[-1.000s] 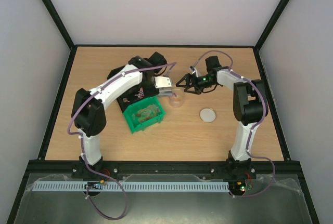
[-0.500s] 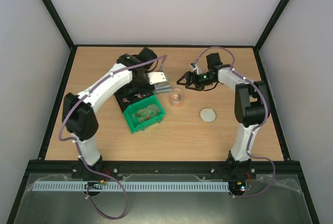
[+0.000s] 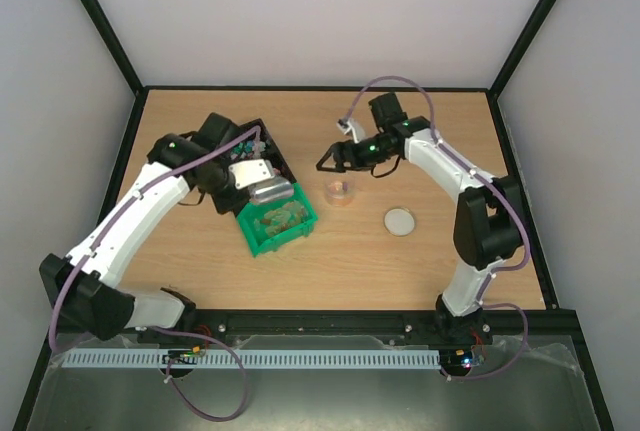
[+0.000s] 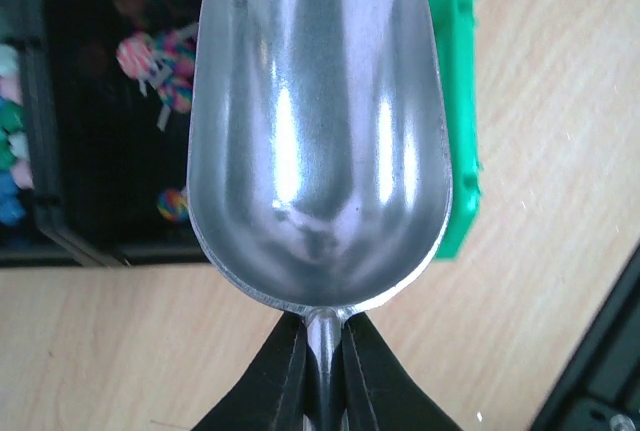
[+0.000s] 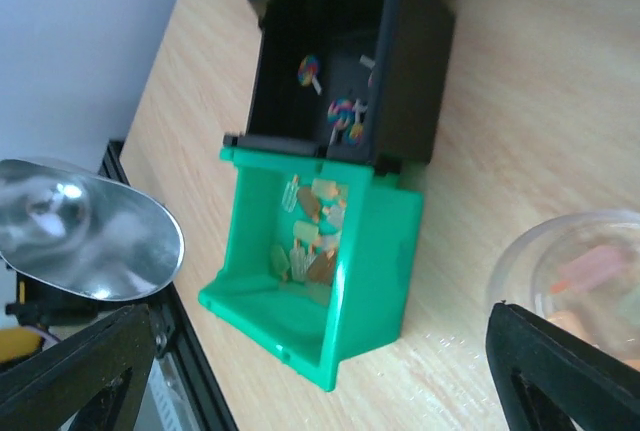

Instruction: Pack the candies

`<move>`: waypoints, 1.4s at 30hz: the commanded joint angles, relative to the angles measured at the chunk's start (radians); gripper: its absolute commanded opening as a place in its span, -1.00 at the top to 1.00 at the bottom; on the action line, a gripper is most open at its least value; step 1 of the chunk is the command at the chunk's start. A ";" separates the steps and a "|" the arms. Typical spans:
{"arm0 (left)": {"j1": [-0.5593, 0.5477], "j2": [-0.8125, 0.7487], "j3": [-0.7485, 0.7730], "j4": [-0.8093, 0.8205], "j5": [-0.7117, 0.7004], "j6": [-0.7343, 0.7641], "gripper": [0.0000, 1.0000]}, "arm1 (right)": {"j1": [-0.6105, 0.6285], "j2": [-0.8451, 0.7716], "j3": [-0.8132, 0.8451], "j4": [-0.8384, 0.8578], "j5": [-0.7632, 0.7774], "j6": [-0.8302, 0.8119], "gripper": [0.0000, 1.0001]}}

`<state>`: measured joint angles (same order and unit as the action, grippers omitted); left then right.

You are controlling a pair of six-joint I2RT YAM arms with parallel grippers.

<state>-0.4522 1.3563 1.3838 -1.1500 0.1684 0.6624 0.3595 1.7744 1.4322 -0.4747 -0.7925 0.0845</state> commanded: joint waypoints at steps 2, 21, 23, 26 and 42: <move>-0.001 -0.060 -0.069 -0.142 -0.086 -0.004 0.96 | 0.101 -0.005 -0.006 -0.128 0.100 -0.014 -0.83; -0.127 0.005 -0.181 -0.146 -0.287 -0.078 0.96 | 0.222 0.056 -0.105 -0.006 0.124 0.101 -0.52; -0.136 0.018 -0.184 -0.146 -0.301 -0.075 0.96 | 0.223 0.071 -0.107 0.007 0.117 0.115 -0.47; -0.141 0.038 -0.180 -0.146 -0.326 -0.068 0.96 | 0.223 0.094 -0.107 0.023 0.098 0.130 -0.41; -0.173 0.198 -0.129 -0.145 -0.386 -0.037 0.96 | 0.228 0.127 -0.125 0.072 0.072 0.166 0.11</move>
<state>-0.6155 1.5291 1.2201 -1.2671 -0.1894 0.6098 0.5785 1.8839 1.3197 -0.3973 -0.6918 0.2367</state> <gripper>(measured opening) 0.074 0.465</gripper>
